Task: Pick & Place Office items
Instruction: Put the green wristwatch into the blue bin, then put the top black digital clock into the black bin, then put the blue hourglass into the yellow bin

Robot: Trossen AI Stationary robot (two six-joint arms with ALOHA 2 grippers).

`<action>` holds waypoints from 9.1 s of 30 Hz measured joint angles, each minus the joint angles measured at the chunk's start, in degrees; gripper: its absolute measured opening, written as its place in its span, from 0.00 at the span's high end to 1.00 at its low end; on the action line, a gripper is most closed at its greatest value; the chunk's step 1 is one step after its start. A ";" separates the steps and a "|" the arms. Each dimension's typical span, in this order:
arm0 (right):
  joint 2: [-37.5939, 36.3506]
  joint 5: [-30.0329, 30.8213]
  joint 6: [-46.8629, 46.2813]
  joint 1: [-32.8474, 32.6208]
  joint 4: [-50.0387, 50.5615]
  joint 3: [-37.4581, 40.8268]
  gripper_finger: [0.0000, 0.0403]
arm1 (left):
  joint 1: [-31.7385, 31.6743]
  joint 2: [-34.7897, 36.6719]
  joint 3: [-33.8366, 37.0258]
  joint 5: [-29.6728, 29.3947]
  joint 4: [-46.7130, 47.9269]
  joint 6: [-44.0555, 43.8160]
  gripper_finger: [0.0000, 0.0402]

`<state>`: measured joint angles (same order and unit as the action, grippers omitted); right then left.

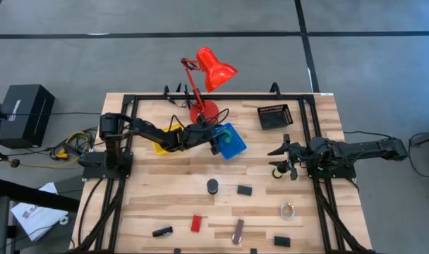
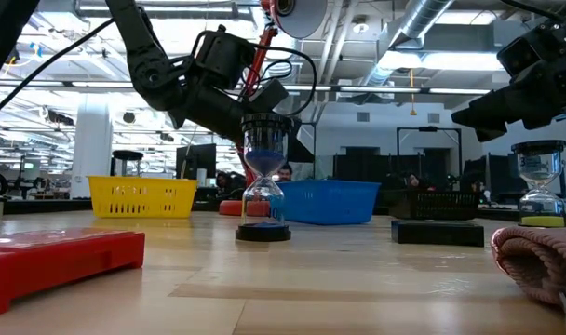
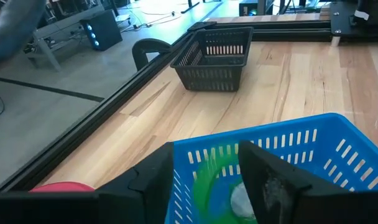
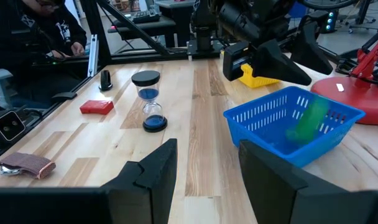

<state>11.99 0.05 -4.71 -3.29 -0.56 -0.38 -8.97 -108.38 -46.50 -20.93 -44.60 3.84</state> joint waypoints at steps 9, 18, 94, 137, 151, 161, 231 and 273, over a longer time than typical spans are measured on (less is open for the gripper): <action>0.00 0.00 0.09 0.02 0.02 0.00 0.59 | 0.00 0.00 0.00 0.00 0.00 0.00 0.56; 0.00 0.00 0.15 0.00 0.02 0.00 0.59 | 1.67 0.00 0.00 0.02 0.00 0.52 0.67; 100.92 -0.28 -21.44 -17.49 46.42 -71.17 0.35 | 1.92 41.27 6.54 8.67 13.77 2.75 0.97; 79.20 8.89 -25.12 -10.31 69.68 -70.64 0.64 | 1.92 41.27 6.54 8.48 13.75 2.75 0.97; 65.18 13.49 -17.54 18.97 68.18 -62.63 0.63 | 1.92 41.25 6.54 8.75 13.75 2.75 0.97; 70.53 4.13 -14.35 41.92 53.92 -60.00 0.63 | 1.92 41.24 6.54 8.72 13.75 2.75 0.97; 62.43 -3.04 -19.16 36.41 71.91 -73.05 0.45 | 1.92 41.24 6.52 9.62 14.58 2.79 0.97; 46.33 20.09 -21.63 -19.88 36.35 -42.99 0.45 | 12.62 41.27 6.49 21.81 27.30 9.25 0.59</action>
<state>58.31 20.14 -26.35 -23.17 35.79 -43.38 3.65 -67.11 -40.01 0.88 -17.30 13.08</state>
